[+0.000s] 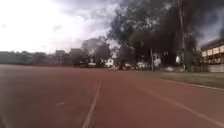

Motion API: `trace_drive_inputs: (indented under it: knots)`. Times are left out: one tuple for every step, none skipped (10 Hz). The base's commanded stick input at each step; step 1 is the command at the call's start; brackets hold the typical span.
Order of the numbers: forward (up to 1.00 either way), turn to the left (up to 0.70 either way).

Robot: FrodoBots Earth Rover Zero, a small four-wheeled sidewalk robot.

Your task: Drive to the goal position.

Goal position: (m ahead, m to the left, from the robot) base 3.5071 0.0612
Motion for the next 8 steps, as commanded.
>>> trace_drive_inputs:
  knots:
    - [0.70,0.00]
    - [0.70,0.00]
    - [0.70,0.00]
    - [0.70,0.00]
    - [0.70,0.00]
    - [0.70,0.00]
    - [0.70,0.00]
    - [0.70,0.00]
